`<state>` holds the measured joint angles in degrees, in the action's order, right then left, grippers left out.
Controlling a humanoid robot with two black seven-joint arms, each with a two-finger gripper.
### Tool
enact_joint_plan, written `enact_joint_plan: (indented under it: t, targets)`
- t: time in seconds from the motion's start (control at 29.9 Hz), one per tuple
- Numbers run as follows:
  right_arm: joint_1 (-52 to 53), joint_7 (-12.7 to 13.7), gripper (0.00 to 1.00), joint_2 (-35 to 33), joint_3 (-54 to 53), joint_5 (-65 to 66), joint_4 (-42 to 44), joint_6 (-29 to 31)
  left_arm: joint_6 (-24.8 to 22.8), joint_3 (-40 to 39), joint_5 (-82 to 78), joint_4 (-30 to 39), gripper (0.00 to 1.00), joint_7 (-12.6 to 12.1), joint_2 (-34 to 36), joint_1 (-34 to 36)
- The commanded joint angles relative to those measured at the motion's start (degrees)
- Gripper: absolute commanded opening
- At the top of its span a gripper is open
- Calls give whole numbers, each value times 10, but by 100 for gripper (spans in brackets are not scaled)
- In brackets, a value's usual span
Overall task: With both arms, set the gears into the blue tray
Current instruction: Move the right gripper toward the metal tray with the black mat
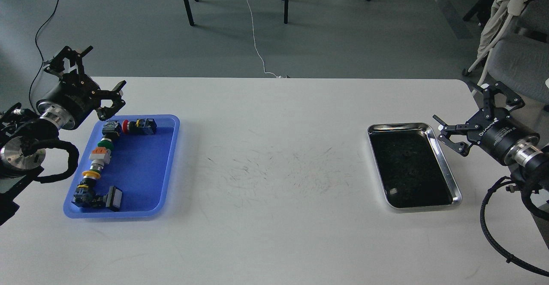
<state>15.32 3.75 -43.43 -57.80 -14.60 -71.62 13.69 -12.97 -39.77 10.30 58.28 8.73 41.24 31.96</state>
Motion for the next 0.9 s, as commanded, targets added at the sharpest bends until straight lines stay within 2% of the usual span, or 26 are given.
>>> enact_joint_plan:
  t: [0.0, 0.2, 0.33, 0.53, 0.73, 0.87]
  targets:
    - [1, -1, 99, 0, 1, 1, 7, 0, 1, 0, -7, 1, 99, 2, 1, -1]
    - [2, 2, 99, -9, 8, 8, 1, 0, 0, 0, -12, 2, 99, 9, 2, -1]
    - [8, 6, 99, -21, 29, 55, -5, 0, 5, 0, -32, 4, 99, 30, 3, -4]
    - [47, 17, 99, -70, 82, 120, -16, 1, 2, 2, -32, 9, 99, 27, 10, -7]
    - [113, 20, 99, -151, 153, 209, -59, 1, 1, 3, -33, 9, 99, 27, 9, -6]
    - [193, 27, 99, -196, 250, 325, -96, 1, 1, 2, -41, 10, 99, 29, 9, -6]
